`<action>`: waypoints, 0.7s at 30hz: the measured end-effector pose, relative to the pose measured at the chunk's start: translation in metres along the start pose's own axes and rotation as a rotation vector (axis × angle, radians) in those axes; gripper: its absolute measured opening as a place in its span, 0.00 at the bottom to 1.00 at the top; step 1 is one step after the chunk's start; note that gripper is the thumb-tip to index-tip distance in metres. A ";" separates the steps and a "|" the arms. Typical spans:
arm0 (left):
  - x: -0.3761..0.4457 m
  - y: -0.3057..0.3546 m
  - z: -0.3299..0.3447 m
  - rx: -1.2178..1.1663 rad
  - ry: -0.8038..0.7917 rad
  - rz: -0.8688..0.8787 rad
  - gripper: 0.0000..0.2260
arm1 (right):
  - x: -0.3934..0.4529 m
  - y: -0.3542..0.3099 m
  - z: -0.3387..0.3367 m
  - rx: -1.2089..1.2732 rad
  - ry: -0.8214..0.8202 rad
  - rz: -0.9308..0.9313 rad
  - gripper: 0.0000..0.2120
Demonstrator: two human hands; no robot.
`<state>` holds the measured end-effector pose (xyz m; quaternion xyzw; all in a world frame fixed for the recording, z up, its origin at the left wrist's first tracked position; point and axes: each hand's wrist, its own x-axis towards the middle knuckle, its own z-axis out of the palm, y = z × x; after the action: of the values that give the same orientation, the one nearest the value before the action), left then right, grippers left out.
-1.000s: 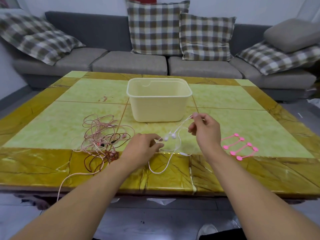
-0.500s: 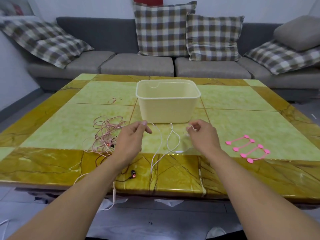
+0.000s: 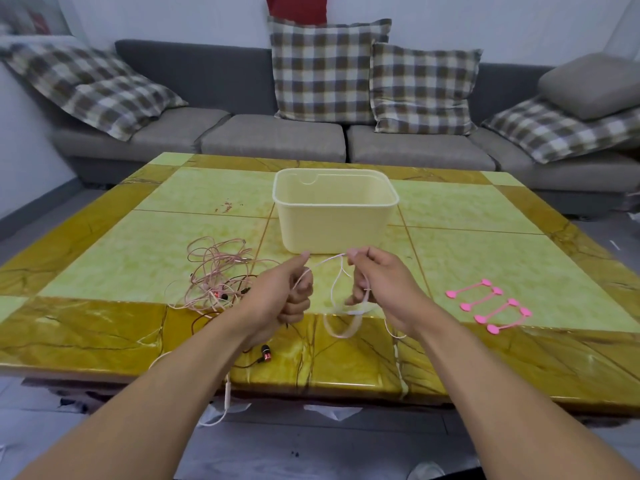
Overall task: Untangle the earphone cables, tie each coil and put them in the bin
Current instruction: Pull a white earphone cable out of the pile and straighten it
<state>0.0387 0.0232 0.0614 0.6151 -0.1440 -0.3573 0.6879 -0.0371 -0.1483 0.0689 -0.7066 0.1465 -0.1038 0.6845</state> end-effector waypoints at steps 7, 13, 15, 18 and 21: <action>-0.002 -0.005 0.012 -0.183 -0.257 -0.190 0.18 | -0.002 0.000 -0.008 0.041 0.056 0.079 0.11; -0.001 -0.002 0.021 -0.224 -0.317 -0.206 0.19 | 0.010 0.007 -0.021 -0.020 0.243 0.069 0.11; -0.001 0.002 0.025 -0.283 -0.330 -0.199 0.21 | 0.009 0.012 -0.022 -0.014 0.205 0.101 0.11; -0.002 0.009 0.031 -0.412 -0.322 -0.154 0.19 | 0.007 0.020 -0.023 -0.155 0.146 0.074 0.11; 0.000 0.013 0.035 -0.527 -0.199 -0.047 0.14 | 0.006 0.027 -0.022 -0.348 0.038 -0.010 0.09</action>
<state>0.0202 -0.0027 0.0806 0.3803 -0.0988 -0.4570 0.7980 -0.0409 -0.1714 0.0422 -0.8132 0.1717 -0.0937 0.5482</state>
